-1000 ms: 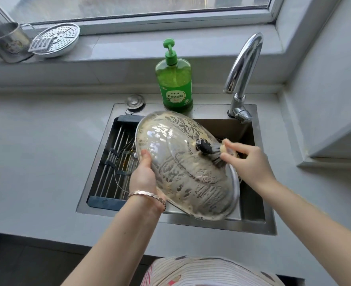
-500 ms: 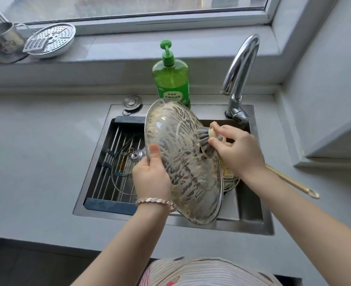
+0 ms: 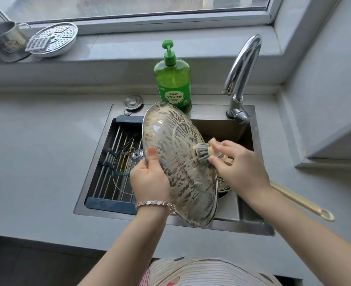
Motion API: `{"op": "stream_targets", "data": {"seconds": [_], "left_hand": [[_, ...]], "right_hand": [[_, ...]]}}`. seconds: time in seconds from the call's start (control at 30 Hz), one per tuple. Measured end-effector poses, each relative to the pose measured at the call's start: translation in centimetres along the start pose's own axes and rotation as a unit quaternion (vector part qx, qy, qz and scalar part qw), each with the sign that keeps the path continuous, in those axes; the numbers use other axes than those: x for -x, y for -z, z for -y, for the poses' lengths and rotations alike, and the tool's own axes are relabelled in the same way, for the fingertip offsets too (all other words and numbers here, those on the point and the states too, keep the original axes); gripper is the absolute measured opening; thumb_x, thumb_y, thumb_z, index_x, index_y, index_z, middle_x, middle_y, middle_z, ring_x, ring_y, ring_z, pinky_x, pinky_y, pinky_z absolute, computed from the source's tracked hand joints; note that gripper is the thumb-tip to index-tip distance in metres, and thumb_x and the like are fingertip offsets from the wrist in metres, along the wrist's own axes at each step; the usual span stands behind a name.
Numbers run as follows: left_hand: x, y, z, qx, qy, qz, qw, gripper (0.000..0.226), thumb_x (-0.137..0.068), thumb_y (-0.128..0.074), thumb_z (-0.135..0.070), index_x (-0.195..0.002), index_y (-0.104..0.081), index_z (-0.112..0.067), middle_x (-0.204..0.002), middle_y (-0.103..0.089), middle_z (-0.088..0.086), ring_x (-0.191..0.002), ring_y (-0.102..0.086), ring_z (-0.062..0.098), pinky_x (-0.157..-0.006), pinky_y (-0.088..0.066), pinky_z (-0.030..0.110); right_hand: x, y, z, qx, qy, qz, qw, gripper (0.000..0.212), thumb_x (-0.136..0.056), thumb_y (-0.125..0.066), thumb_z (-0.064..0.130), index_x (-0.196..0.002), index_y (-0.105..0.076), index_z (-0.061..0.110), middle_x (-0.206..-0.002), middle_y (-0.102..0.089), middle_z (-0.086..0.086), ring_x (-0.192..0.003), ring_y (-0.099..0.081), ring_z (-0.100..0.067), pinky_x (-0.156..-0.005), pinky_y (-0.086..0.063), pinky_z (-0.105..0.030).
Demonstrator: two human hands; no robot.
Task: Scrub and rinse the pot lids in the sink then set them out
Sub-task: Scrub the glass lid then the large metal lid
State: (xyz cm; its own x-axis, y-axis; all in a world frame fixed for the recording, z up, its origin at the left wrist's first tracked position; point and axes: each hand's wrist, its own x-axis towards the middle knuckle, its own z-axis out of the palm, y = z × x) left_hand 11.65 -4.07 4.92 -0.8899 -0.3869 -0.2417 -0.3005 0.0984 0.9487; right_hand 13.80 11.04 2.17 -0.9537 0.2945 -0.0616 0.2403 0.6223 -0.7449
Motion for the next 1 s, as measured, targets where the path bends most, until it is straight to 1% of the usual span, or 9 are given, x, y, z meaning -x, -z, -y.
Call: {"op": "stream_targets", "data": {"seconds": [0.13, 0.23, 0.33, 0.43, 0.53, 0.67, 0.77, 0.93, 1.0], "left_hand": [[0.2, 0.2, -0.4, -0.014, -0.036, 0.014, 0.999, 0.045, -0.094, -0.048, -0.034, -0.055, -0.053, -0.010, -0.046, -0.056, -0.008, -0.047, -0.054, 0.004, -0.046, -0.046, 0.019], [-0.2, 0.3, -0.8, -0.005, -0.048, 0.010, 0.999, 0.045, -0.093, -0.049, -0.033, -0.053, -0.051, -0.012, -0.035, -0.050, -0.011, -0.035, -0.047, -0.001, -0.038, -0.038, 0.013], [-1.2, 0.1, -1.0, 0.002, -0.022, -0.008, 1.000, 0.045, -0.094, -0.047, -0.036, -0.057, -0.050, -0.011, -0.050, -0.052, -0.005, -0.045, -0.051, 0.005, -0.038, -0.043, 0.015], [-2.3, 0.1, -1.4, -0.002, 0.041, 0.002, 0.999, 0.043, -0.096, -0.046, -0.035, -0.060, -0.049, -0.010, -0.056, -0.054, -0.001, -0.051, -0.052, 0.010, -0.035, -0.042, 0.012], [-3.4, 0.1, -1.7, -0.033, 0.092, 0.067, 0.993, 0.040, -0.095, -0.048, -0.036, -0.065, -0.050, -0.010, -0.062, -0.054, 0.002, -0.055, -0.053, 0.015, -0.050, -0.049, 0.022], [-5.1, 0.0, -2.5, -0.014, 0.189, 0.144, 0.971, 0.030, -0.095, -0.050, -0.030, -0.074, -0.055, -0.009, -0.062, -0.057, 0.003, -0.049, -0.056, 0.018, -0.049, -0.049, 0.025], [-5.1, 0.1, -3.5, 0.072, 0.232, 0.204, 0.949, 0.022, -0.093, -0.050, -0.024, -0.081, -0.058, -0.007, -0.051, -0.061, 0.001, -0.040, -0.060, 0.015, -0.042, -0.051, 0.023], [-1.8, -0.5, -2.2, 0.054, 0.153, 0.236, 0.958, 0.028, -0.095, -0.045, -0.031, -0.103, -0.060, -0.009, -0.096, -0.070, 0.011, -0.087, -0.069, 0.025, -0.078, -0.056, 0.043], [-1.1, -0.7, -1.4, 0.090, 0.175, 0.209, 0.958, 0.031, -0.097, -0.039, -0.036, -0.098, -0.060, -0.013, -0.098, -0.069, 0.010, -0.089, -0.066, 0.025, -0.077, -0.055, 0.042]], "right_hand": [[-2.5, 0.3, -1.5, -0.030, -0.071, -0.005, 0.997, 0.036, -0.088, -0.059, 0.036, -0.123, -0.060, 0.029, -0.113, -0.067, 0.005, -0.101, -0.061, -0.017, -0.084, -0.050, -0.035], [-2.1, -0.2, -2.6, -0.190, -0.128, 0.001, 0.973, 0.038, -0.090, -0.058, 0.032, -0.126, -0.058, 0.019, -0.102, -0.069, 0.004, -0.067, -0.055, 0.003, -0.064, -0.043, -0.017], [-0.6, -1.1, -2.9, -0.267, -0.160, 0.035, 0.950, 0.034, -0.092, -0.056, 0.022, -0.125, -0.056, 0.017, -0.076, -0.059, 0.007, -0.043, -0.047, 0.006, -0.043, -0.035, -0.009], [-1.0, -0.8, -2.7, -0.285, -0.163, 0.019, 0.944, 0.039, -0.081, -0.070, 0.029, -0.115, -0.062, 0.013, -0.079, -0.062, 0.003, -0.058, -0.055, 0.003, -0.049, -0.040, -0.012], [-2.0, -0.6, -2.2, -0.250, -0.146, 0.054, 0.956, 0.020, -0.069, -0.080, 0.027, -0.079, -0.064, 0.021, -0.074, -0.063, 0.010, -0.064, -0.057, 0.005, -0.055, -0.043, -0.010], [-2.8, -1.1, -1.6, -0.234, -0.137, 0.124, 0.955, 0.015, -0.071, -0.079, 0.026, -0.080, -0.067, 0.025, -0.079, -0.066, 0.012, -0.074, -0.061, -0.001, -0.059, -0.042, -0.015], [-3.3, -1.9, -1.5, -0.192, -0.143, 0.093, 0.966, 0.013, -0.074, -0.075, 0.027, -0.070, -0.064, 0.023, -0.069, -0.061, 0.010, -0.066, -0.057, -0.005, -0.058, -0.042, -0.021], [-5.0, -3.1, -0.9, -0.286, -0.273, 0.061, 0.916, 0.026, -0.071, -0.076, 0.031, -0.069, -0.059, 0.011, -0.051, -0.048, -0.001, -0.044, -0.041, -0.011, -0.046, -0.036, -0.022], [-5.3, -2.9, -0.4, -0.278, -0.277, 0.090, 0.916, 0.032, -0.076, -0.072, 0.039, -0.082, -0.062, 0.009, -0.058, -0.051, -0.003, -0.049, -0.044, -0.012, -0.049, -0.037, -0.022]]}}
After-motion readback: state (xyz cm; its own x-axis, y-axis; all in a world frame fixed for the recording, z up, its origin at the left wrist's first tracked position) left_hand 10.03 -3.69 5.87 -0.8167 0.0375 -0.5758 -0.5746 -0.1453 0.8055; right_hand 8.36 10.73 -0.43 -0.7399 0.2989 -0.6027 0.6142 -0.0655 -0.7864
